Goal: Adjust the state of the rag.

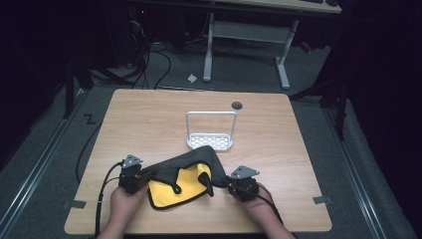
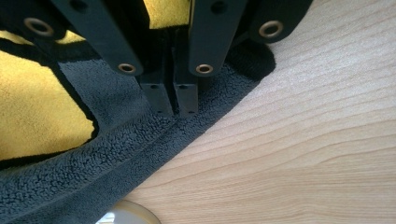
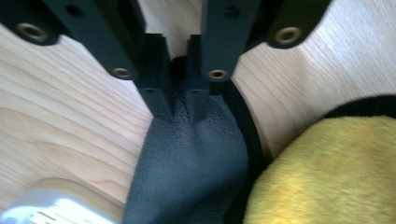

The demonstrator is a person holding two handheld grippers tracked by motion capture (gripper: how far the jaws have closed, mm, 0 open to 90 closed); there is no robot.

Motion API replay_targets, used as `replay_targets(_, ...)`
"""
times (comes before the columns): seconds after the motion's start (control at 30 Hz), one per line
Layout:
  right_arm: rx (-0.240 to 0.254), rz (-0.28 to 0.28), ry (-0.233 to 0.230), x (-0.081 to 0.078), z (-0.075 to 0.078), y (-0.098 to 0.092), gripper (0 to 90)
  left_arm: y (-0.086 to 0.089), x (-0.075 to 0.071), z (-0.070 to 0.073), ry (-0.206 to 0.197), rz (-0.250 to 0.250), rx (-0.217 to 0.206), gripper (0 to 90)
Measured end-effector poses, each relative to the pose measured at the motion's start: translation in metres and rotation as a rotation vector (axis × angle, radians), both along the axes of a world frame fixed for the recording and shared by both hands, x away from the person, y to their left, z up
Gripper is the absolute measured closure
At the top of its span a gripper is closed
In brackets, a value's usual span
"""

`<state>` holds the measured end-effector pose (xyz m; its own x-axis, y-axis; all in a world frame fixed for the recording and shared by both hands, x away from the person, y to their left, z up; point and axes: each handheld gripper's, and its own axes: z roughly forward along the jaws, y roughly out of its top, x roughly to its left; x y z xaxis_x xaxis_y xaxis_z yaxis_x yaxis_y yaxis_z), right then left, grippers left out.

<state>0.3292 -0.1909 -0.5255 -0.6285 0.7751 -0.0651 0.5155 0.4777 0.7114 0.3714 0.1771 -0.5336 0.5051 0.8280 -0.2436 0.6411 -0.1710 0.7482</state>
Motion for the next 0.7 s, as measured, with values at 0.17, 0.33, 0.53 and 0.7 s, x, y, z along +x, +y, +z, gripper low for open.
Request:
replay_targets(0.17,-0.02,-0.086,-0.038,0.001,0.008,-0.032,84.9,0.0,-0.003,0.002,0.007,-0.015,-0.017,86.9)
replay_targets(0.33,-0.029,-0.263,-0.056,0.006,0.012,-0.095,83.8,-0.013,-0.008,0.008,-0.001,-0.097,-0.05,86.7)
replay_targets(0.53,-0.059,-0.286,-0.059,0.015,0.007,-0.099,77.8,-0.032,-0.003,0.004,-0.039,-0.101,0.049,84.5)
replay_targets(0.7,0.002,-0.264,-0.106,0.01,0.021,-0.09,64.0,-0.022,-0.001,0.006,-0.04,-0.042,-0.024,65.7)
